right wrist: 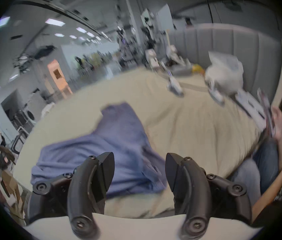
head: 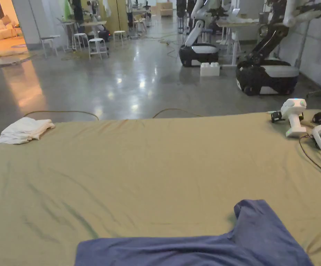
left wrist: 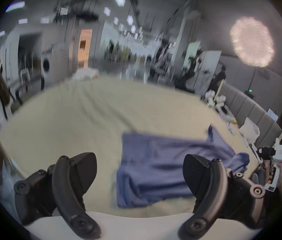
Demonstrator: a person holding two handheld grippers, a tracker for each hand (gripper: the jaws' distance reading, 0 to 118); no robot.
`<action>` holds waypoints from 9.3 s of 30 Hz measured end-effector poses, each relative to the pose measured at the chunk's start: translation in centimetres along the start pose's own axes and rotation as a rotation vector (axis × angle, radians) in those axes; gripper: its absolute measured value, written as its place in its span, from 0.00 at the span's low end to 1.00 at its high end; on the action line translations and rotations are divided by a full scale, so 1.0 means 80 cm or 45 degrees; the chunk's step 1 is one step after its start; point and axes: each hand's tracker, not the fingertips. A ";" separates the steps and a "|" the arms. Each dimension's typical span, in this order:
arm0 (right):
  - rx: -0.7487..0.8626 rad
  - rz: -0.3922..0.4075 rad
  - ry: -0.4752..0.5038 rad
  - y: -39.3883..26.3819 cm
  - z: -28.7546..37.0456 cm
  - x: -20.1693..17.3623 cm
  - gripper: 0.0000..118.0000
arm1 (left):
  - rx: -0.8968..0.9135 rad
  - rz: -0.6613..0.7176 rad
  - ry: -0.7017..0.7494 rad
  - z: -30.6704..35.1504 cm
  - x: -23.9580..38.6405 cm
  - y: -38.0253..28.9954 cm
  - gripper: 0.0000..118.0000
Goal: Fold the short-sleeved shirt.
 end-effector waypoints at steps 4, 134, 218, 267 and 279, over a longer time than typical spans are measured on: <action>0.262 0.119 0.155 0.041 0.058 -0.047 0.56 | 0.324 -0.169 0.086 0.072 0.057 0.056 0.89; 0.437 0.375 0.266 0.065 0.083 -0.126 0.08 | 0.437 -0.344 0.042 0.105 0.125 0.073 0.41; 0.026 0.119 0.330 -0.008 0.071 -0.088 0.00 | -0.593 0.198 -0.383 -0.160 0.152 -0.087 0.12; -0.136 0.225 0.331 -0.035 0.083 -0.091 0.00 | -0.660 1.128 -0.420 -0.201 0.006 -0.181 0.17; -0.156 0.086 0.366 -0.038 0.056 -0.078 0.00 | -0.461 0.102 -0.137 -0.108 0.027 0.008 0.16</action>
